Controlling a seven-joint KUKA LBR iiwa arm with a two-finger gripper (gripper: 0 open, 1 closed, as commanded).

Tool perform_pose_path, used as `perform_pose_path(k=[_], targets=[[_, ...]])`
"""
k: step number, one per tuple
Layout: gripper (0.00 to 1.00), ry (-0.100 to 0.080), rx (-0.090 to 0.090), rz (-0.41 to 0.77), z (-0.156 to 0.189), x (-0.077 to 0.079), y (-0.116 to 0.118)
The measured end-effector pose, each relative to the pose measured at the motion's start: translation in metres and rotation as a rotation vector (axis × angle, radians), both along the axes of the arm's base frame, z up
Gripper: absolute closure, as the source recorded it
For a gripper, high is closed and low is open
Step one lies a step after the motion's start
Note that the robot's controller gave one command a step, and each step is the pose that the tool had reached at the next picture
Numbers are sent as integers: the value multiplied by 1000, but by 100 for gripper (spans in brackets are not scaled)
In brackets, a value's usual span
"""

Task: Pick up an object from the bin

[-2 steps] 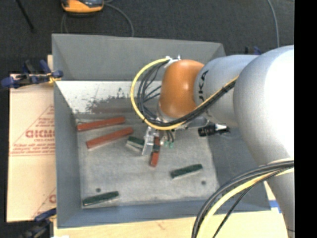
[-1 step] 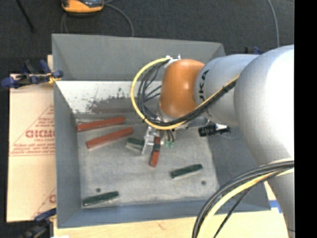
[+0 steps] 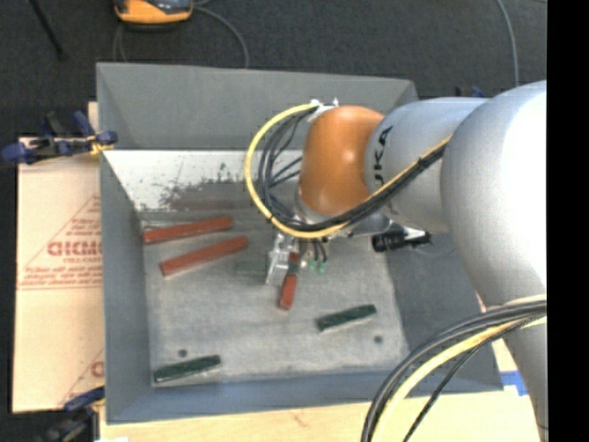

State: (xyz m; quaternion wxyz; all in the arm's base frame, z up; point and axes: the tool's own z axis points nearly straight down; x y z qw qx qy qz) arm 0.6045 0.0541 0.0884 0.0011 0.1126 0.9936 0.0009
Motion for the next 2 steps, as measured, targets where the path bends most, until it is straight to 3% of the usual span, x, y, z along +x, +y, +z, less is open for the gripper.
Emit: perform_pose_path(k=[2], targets=[[100, -1, -1, 0, 31, 0, 0]])
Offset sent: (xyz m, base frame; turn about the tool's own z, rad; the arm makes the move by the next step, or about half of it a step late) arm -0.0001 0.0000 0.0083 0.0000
